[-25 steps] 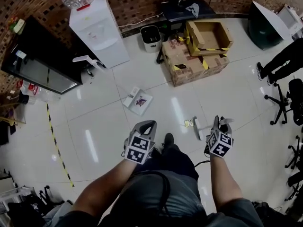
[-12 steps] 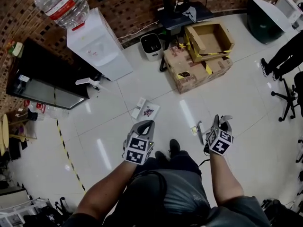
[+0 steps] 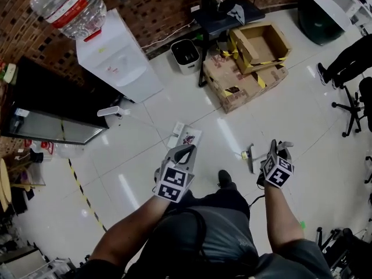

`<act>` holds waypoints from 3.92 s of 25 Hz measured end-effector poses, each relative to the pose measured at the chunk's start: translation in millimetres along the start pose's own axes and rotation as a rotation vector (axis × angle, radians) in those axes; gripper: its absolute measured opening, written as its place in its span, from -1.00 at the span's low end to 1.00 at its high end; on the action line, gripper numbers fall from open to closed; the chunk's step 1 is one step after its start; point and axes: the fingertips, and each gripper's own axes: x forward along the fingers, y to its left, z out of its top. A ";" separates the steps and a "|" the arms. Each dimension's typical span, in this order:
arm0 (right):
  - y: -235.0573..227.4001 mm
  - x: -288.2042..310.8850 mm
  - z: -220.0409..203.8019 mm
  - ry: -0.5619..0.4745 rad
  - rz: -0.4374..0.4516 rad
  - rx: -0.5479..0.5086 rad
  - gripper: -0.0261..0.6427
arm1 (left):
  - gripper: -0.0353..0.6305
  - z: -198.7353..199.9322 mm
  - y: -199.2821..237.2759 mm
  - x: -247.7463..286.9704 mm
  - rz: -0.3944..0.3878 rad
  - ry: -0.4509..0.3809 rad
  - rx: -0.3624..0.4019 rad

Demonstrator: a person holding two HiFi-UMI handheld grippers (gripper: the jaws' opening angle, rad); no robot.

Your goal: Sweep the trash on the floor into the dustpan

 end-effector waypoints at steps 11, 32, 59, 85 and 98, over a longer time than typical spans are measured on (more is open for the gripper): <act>157.6 -0.5 -19.6 -0.039 -0.040 0.010 -0.60 | -0.87 -74.9 121.8 -59.6 -0.141 0.066 0.116; 356.7 5.2 -13.7 0.015 0.067 0.046 -0.59 | -0.87 -94.2 199.1 -111.6 -0.039 -0.010 -0.002; 457.9 -19.1 0.5 -0.005 0.173 0.067 -0.61 | -0.87 -94.1 226.3 -86.0 -0.064 0.009 -0.036; 282.5 -148.6 55.9 -0.268 0.038 0.317 -0.66 | -0.87 -30.7 162.9 -111.4 -0.199 -0.132 0.010; 209.0 -281.7 130.4 -0.473 0.140 0.098 -0.67 | -0.87 72.5 45.0 -164.9 -0.272 -0.334 0.074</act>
